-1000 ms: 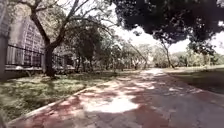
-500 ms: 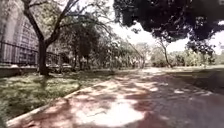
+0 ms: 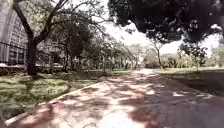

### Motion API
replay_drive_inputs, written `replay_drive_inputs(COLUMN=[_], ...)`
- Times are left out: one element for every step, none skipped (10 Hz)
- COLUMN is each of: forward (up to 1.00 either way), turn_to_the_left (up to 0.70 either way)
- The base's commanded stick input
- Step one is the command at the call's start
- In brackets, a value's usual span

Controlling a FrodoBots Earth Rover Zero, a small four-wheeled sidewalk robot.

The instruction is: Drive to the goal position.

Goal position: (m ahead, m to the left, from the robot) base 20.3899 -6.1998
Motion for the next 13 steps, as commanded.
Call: replay_drive_inputs(forward=[0.70, 0.70, 0.70, 0.70, 0.70, 0.70, 0.70, 0.70, 0.70, 0.70, 0.70, 0.70, 0.70], turn_to_the_left=[0.00, 0.00, 0.00, 0.00, 0.00, -0.33, -0.29, -0.24, -0.18, -0.12, -0.06, 0.00, 0.00])
